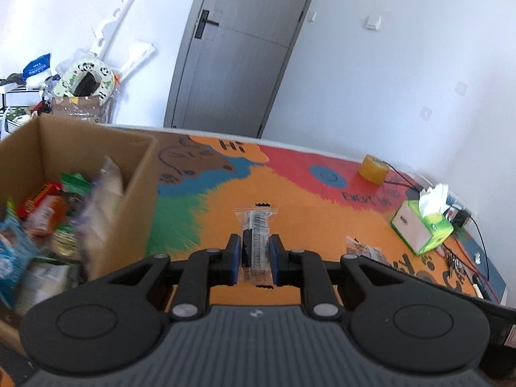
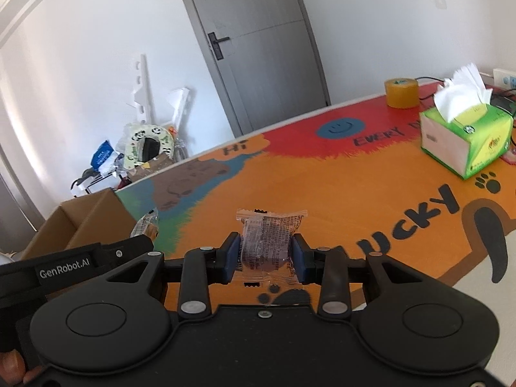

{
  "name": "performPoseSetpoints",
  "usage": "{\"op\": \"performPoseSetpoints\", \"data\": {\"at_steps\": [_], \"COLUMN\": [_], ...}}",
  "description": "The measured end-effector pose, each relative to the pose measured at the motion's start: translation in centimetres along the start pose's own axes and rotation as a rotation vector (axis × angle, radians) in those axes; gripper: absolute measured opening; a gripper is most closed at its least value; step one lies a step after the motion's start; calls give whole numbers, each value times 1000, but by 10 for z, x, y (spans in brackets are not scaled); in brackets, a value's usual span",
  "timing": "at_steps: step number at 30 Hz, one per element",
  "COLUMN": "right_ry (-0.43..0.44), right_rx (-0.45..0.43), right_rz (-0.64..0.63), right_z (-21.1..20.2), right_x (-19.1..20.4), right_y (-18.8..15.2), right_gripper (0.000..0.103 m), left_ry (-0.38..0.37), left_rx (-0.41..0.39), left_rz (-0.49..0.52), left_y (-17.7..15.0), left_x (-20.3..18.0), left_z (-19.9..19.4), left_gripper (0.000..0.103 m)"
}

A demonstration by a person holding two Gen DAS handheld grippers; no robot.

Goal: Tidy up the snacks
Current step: 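Carry the clear-wrapped bar and pastry pack over the cardboard box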

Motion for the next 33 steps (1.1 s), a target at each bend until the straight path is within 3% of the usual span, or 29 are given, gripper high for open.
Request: {"op": "performPoseSetpoints", "data": {"at_steps": [13,33], "right_ry": [86,220], "right_rx": [-34,-31], "right_rz": [-37,-115], "right_z": [-11,-4], "right_x": [43,114], "right_y": [7,13], "right_gripper": [35,35], "left_ry": [30,136], "left_rx": [-101,-184], "left_rz": [-41,-119], "left_y": [23,47], "left_x": [32,102], "left_z": [-42,-83], "left_gripper": [18,18]}}
Point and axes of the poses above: each gripper's, at about its wrist camera, not at the fingertips, and z roughly the way its jaws point, x to its left, y to its top, the point moved 3 cm from there along z, roughly the way its jaws point
